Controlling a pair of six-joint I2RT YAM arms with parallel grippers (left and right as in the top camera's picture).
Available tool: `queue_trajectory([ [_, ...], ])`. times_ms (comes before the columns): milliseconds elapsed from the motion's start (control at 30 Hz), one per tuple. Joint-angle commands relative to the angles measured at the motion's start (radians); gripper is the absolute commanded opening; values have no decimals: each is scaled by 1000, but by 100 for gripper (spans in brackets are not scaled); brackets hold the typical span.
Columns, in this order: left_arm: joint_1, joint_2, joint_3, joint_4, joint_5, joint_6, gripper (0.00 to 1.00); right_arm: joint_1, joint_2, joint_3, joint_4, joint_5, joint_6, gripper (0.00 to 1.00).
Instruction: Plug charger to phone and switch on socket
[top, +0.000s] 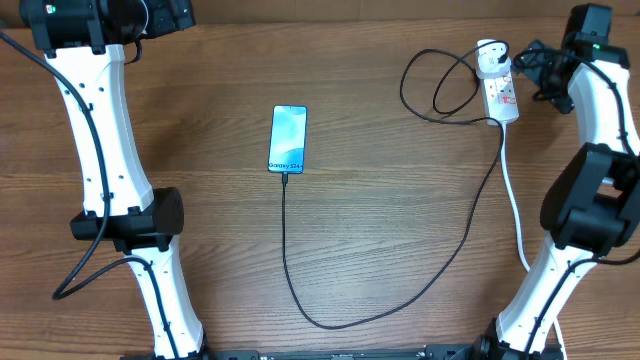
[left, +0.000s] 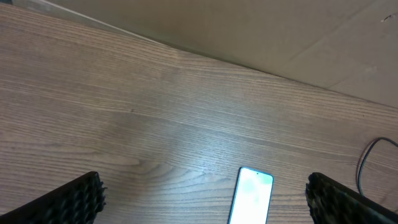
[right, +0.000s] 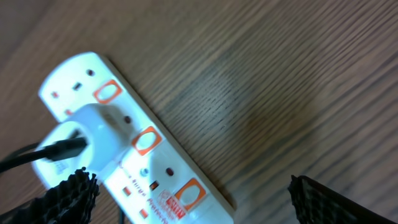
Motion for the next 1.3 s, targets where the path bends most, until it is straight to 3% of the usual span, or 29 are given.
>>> queue_trajectory([
  [0,-7,-4,-4,-2,-6,-10,100,-2,47,20,11,3,31,100],
  [1267,-7,-4,-4,-2,-6,-10,100,15,143,20,75,21,82,100],
])
